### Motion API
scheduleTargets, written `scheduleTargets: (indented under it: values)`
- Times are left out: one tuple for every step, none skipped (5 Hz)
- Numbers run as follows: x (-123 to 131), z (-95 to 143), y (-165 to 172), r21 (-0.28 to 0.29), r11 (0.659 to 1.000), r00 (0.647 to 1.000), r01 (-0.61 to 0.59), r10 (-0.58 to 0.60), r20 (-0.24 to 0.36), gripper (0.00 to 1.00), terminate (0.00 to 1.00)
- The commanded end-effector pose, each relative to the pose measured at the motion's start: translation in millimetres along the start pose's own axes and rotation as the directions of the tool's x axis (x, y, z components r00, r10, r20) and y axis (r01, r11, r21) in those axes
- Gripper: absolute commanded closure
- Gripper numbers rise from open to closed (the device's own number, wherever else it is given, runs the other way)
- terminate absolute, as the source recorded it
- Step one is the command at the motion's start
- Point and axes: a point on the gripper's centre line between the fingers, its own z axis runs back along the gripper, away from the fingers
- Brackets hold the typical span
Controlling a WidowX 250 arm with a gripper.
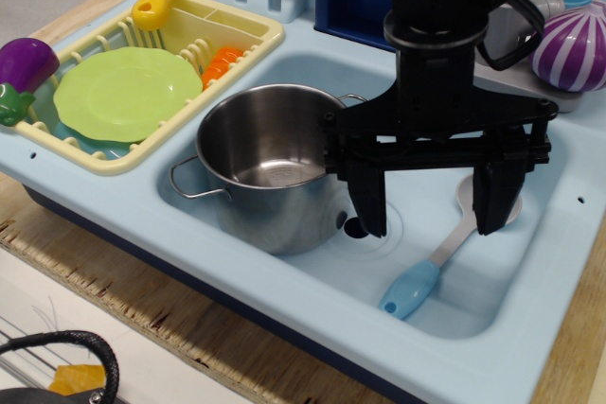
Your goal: Put spoon in pot
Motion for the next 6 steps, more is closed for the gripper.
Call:
scheduleTargets:
  values:
    - [0,0,0,0.0,1.0,1.0,0.0,0.0,0.0,0.0,0.0]
    - [1,-5,3,0.038,0.999,1.0,0.025,-0.025,0.002,0.0,0.0]
    - [2,-14,4,0.071,0.997,1.0,-0.015,0.015,0.004,0.0,0.0]
    - [4,-21,6,0.066,0.998,0.999,-0.006,0.009,-0.043,0.0,0.0]
    - [3,-30,9,0.054,0.999,0.997,-0.004,0.008,-0.074,0.0,0.0]
    - [3,-39,11,0.049,0.999,0.995,-0.006,0.011,-0.103,0.0,0.0]
